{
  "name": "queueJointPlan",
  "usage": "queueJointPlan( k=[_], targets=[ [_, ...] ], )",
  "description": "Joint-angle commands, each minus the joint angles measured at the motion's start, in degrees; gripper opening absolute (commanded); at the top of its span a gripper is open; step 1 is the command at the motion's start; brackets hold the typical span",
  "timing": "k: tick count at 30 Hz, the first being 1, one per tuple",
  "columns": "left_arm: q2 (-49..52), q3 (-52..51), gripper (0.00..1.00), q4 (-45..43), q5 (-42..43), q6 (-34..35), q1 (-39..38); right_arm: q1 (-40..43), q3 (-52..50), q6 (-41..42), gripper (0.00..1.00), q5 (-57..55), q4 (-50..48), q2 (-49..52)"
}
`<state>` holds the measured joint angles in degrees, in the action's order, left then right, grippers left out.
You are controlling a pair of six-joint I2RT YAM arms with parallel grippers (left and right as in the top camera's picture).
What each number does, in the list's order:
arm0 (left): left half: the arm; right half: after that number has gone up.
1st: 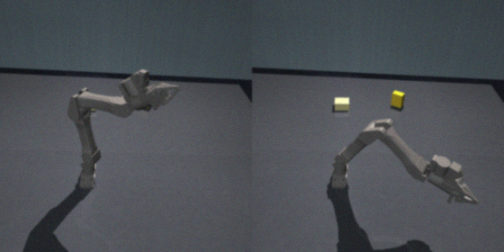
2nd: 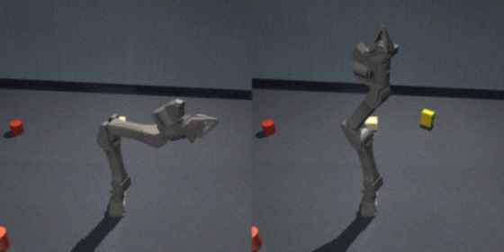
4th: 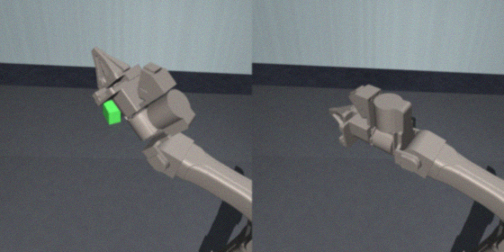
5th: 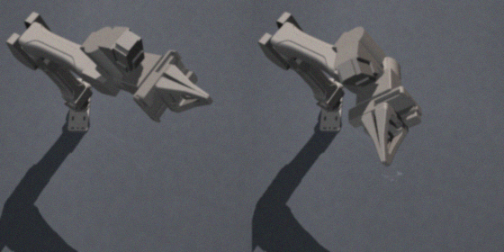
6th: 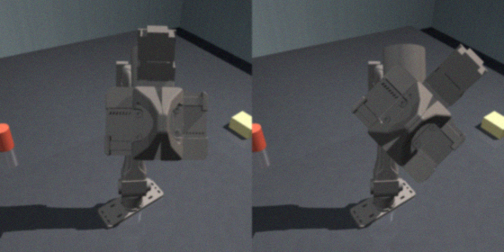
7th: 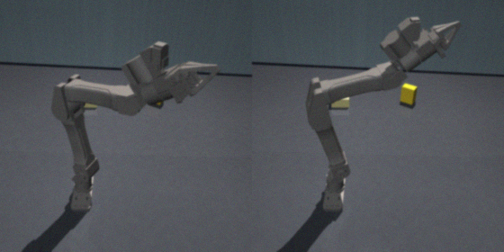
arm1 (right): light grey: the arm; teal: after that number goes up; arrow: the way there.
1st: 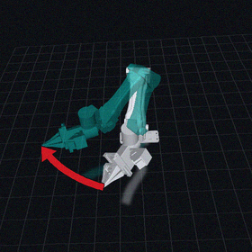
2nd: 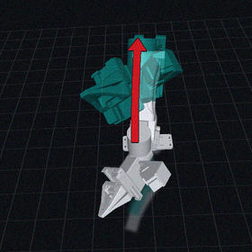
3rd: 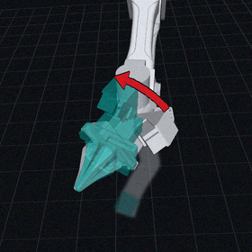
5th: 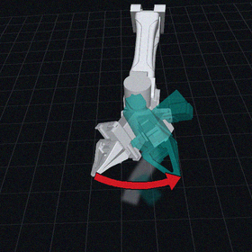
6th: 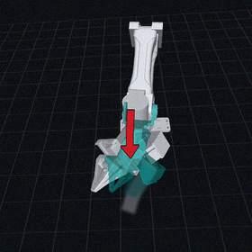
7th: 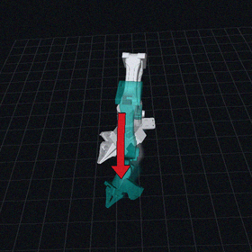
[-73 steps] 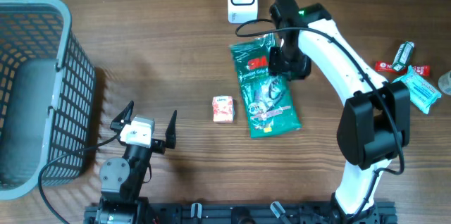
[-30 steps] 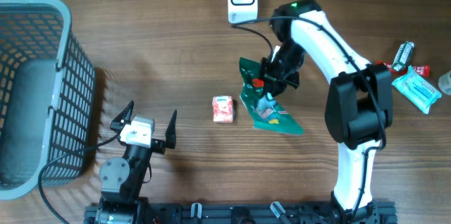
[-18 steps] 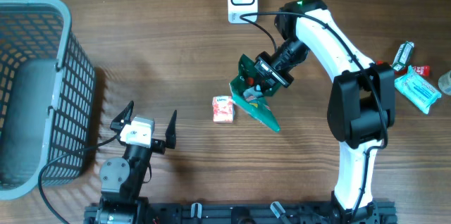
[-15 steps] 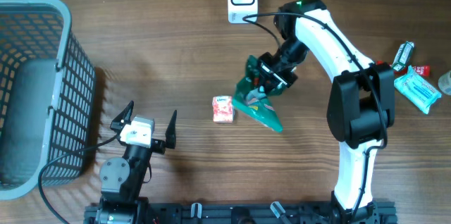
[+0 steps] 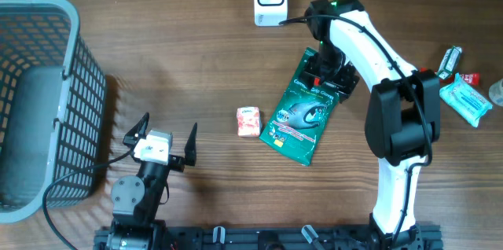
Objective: Scan the item barcode
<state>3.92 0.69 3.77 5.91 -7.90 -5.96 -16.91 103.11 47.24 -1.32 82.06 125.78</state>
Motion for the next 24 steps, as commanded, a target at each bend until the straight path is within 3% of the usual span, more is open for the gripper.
queueJointPlan(
  k=[1, 3, 5, 7, 10, 18, 21, 24],
  targets=[
    [-0.11, -0.35, 1.00, 0.02, 0.70, -0.70, -0.26, -2.69, -0.74, -0.68, 0.71, 0.31, -1.84, 0.02],
    [-0.11, -0.35, 1.00, 0.02, 0.70, -0.70, -0.26, -5.86, -1.60, -0.87, 0.67, 0.22, -4.70, 0.02],
    [-0.11, -0.35, 1.00, 0.02, 0.70, -0.70, -0.26, -9.31, -2.84, -0.74, 0.99, -0.76, -9.44, 0.44],
    [-0.11, -0.35, 1.00, 0.02, 0.70, -0.70, -0.26, -10.80, -4.07, 1.62, 1.00, -0.87, -12.41, 1.20],
    [-0.11, -0.35, 1.00, 0.02, 0.70, -0.70, -0.26, -11.52, -5.75, 14.67, 1.00, -8.31, -13.42, 5.38],
    [-0.11, -0.35, 1.00, 0.02, 0.70, -0.70, -0.26, -10.88, -5.79, 14.49, 0.99, -10.12, -11.04, 12.24],
    [-0.11, -0.35, 1.00, 0.02, 0.70, -0.70, -0.26, -10.88, -7.13, 8.57, 0.90, -4.96, -10.21, 14.88],
    [-0.11, -0.35, 1.00, 0.02, 0.70, -0.70, -0.26, -10.86, -10.60, 6.49, 0.98, -1.70, -10.93, 17.46]
  ],
)
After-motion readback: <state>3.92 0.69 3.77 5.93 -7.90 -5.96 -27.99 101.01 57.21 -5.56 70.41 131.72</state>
